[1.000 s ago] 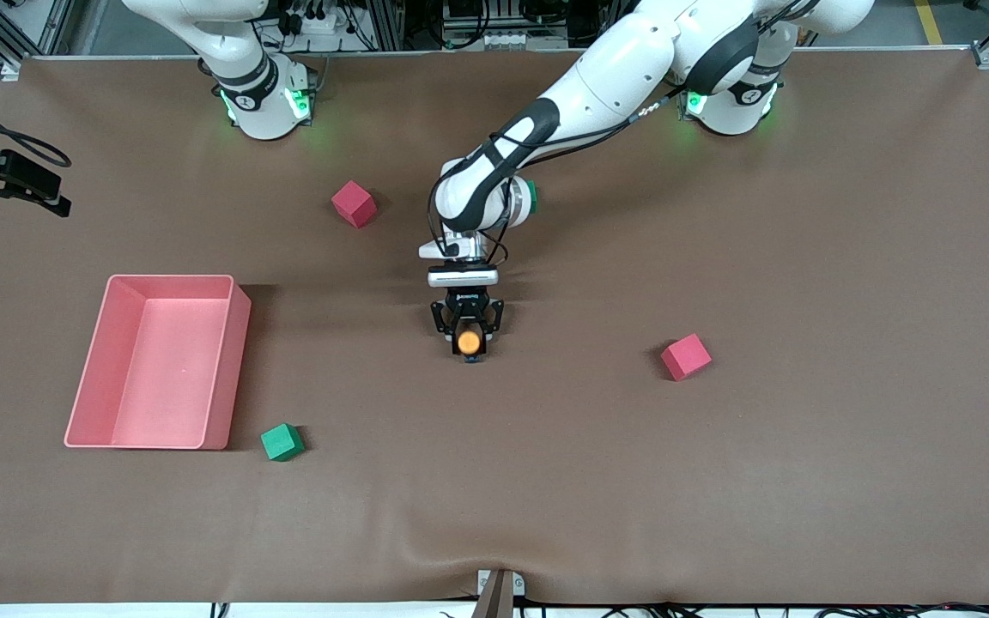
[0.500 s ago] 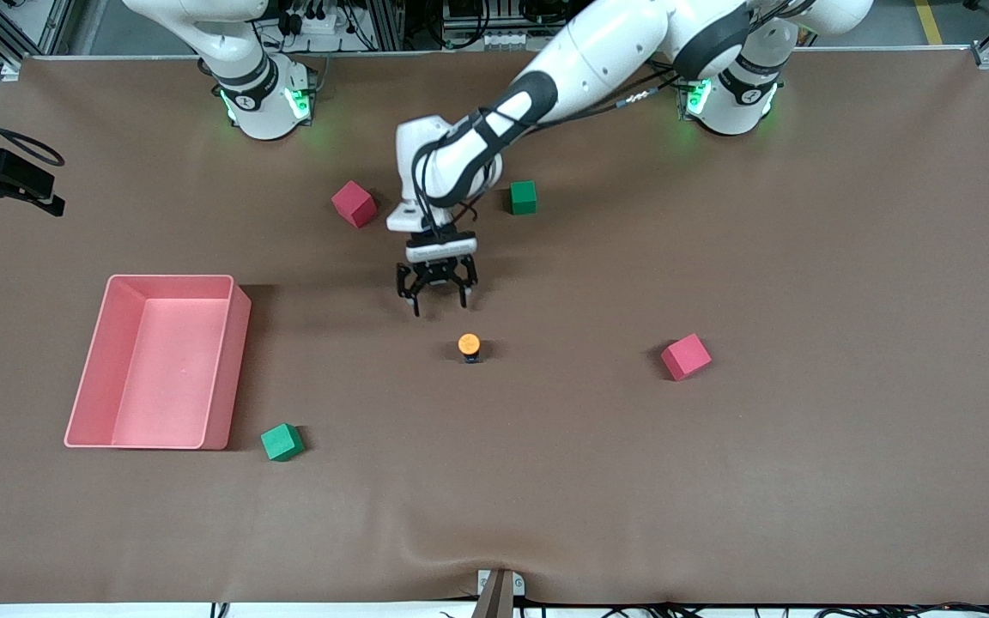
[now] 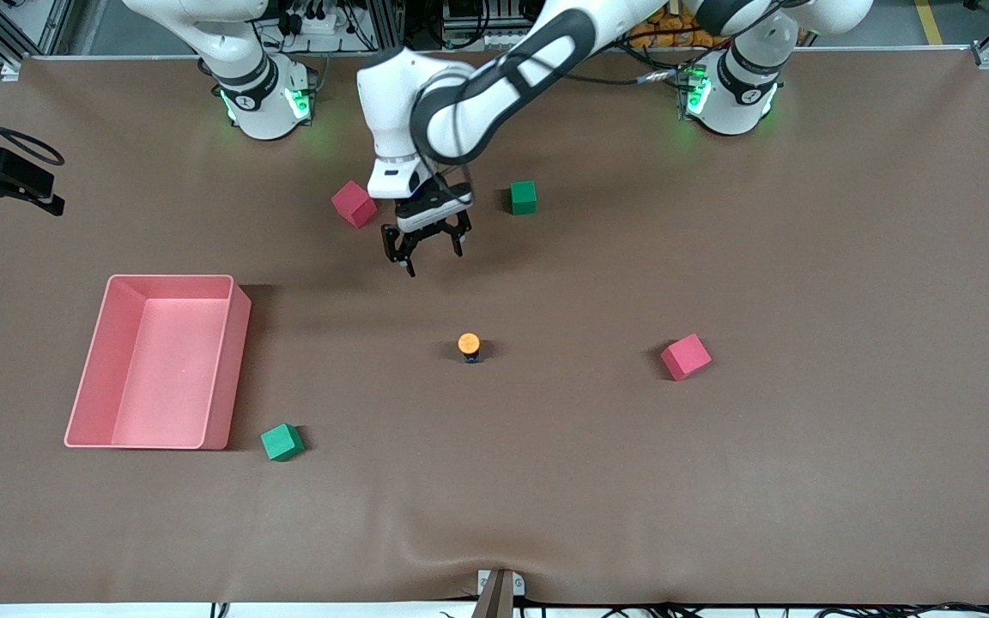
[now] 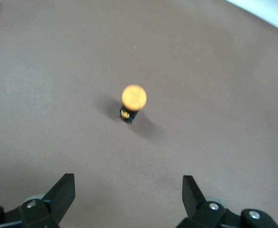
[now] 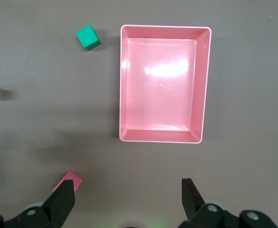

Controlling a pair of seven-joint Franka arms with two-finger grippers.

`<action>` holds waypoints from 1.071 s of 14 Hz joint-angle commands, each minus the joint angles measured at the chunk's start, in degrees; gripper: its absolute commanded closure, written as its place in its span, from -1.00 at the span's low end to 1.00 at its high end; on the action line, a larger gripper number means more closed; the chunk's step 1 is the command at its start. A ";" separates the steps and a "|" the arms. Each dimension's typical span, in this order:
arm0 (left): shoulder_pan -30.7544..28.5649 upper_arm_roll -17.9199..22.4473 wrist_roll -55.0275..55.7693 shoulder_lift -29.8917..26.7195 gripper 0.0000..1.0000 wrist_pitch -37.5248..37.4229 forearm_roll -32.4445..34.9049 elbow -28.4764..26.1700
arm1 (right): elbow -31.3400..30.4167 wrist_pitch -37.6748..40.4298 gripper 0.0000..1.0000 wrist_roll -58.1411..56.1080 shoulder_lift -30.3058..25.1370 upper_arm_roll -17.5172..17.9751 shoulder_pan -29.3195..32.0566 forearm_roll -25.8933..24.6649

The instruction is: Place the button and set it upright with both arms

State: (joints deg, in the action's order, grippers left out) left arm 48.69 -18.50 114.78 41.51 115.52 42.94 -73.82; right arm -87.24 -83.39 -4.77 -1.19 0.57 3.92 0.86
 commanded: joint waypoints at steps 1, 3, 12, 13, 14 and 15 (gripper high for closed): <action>-5.26 -0.75 -8.21 -9.31 -1.00 -4.32 -8.98 -2.20 | -0.13 0.43 -1.00 -0.94 -0.92 1.10 1.62 0.37; -9.21 -0.66 -19.36 -15.29 -1.00 -10.46 -17.49 -2.29 | -0.13 0.60 -1.00 -1.03 -1.01 1.01 1.71 0.37; -32.85 -0.75 -62.17 -32.35 -1.00 -30.77 -32.47 -2.29 | -0.13 0.43 -1.00 -1.03 -0.92 1.01 1.71 0.72; -35.31 -0.75 -66.83 -33.50 -1.00 -32.97 -33.17 -2.29 | -0.13 0.43 -1.00 -1.03 -0.92 1.01 1.71 0.81; -38.20 -0.66 -70.09 -34.29 -1.00 -34.30 -34.05 -2.29 | -0.13 0.43 -1.00 -1.03 -0.92 1.01 1.62 0.72; -41.19 -0.66 -72.82 -34.99 -1.00 -35.27 -34.93 -2.29 | -0.13 0.43 -1.00 -1.03 -0.92 1.01 1.62 0.72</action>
State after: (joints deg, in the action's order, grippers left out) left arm 12.55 -18.57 47.40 9.43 81.91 10.42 -74.03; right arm -87.16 -83.31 -4.85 -1.22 0.61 4.13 0.86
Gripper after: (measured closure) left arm 0.000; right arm 0.000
